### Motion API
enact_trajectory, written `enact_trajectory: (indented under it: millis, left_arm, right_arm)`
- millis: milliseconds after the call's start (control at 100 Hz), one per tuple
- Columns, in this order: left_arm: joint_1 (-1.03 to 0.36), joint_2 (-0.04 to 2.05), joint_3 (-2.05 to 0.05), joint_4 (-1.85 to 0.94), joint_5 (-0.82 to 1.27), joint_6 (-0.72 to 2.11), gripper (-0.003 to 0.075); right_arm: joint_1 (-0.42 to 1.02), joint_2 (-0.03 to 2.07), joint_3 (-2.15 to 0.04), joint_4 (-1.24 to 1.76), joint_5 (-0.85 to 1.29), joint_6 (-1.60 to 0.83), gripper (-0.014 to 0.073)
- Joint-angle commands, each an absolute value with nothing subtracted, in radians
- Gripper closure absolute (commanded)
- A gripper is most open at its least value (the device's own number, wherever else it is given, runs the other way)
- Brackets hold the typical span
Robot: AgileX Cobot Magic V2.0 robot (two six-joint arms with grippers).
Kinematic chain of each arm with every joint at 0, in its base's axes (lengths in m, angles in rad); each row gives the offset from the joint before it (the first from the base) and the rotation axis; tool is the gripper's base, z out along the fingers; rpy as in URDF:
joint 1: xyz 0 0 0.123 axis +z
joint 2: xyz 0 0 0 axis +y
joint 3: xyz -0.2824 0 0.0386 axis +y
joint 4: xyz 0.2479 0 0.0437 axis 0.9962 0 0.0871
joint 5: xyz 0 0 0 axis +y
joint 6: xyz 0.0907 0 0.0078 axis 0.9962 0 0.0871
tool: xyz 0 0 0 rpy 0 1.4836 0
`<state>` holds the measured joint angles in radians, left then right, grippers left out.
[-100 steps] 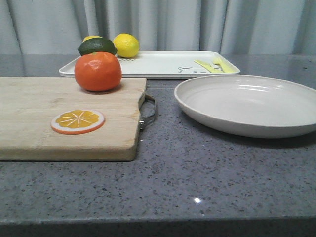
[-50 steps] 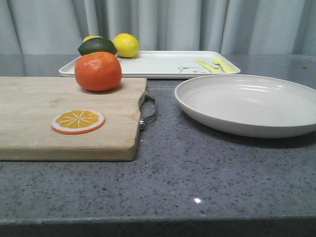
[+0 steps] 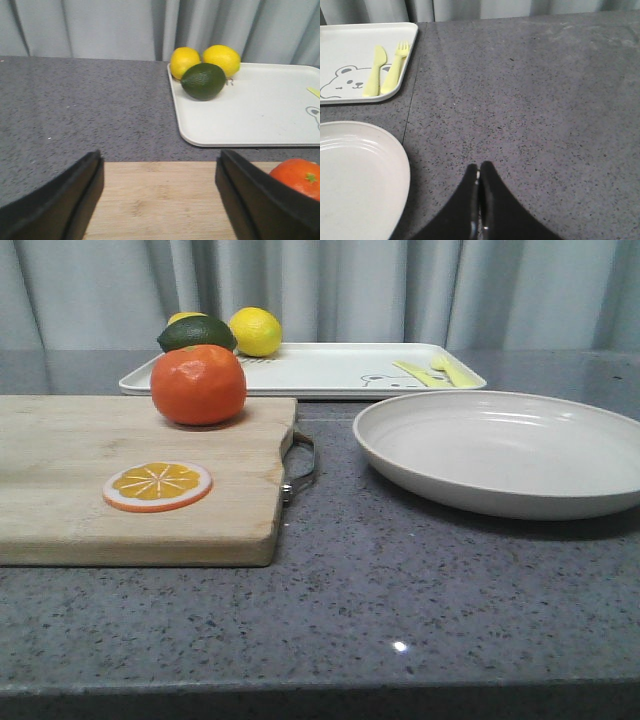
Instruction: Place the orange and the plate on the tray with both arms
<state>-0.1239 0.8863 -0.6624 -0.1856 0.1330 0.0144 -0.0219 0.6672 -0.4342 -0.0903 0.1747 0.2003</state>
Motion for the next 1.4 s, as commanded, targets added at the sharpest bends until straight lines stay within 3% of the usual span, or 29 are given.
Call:
enact_trajectory:
  millis: [0,190,420,750,1390]
  left_arm:
    - [-0.186,0.935,-0.736,-0.196,0.064,0.007,0.0135]
    - [-0.285,1.096,-0.876,-0.219,0.159,0.007,0.0087]
    - [-0.382,1.303,-1.099,-0.233,0.348,0.007,0.0087]
    - [-0.412,1.545,-1.402,-0.269,0.645,0.007,0.0088]
    - [-0.412,1.699,-1.475,-0.312,0.784,0.016,0.0098]
  right_arm:
    - [-0.022,0.674,-0.472,-0.098,0.116,0.197,0.0655]
    - [-0.022,0.674,-0.472,-0.098,0.117,0.197,0.0655]
    - [-0.022,0.674,-0.472,-0.098,0.124,0.197,0.0655]
    - [-0.022,0.674,-0.472,-0.098,0.129,0.197,0.0655]
    - [-0.022,0.674,-0.472,-0.098,0.128,0.197,0.0655]
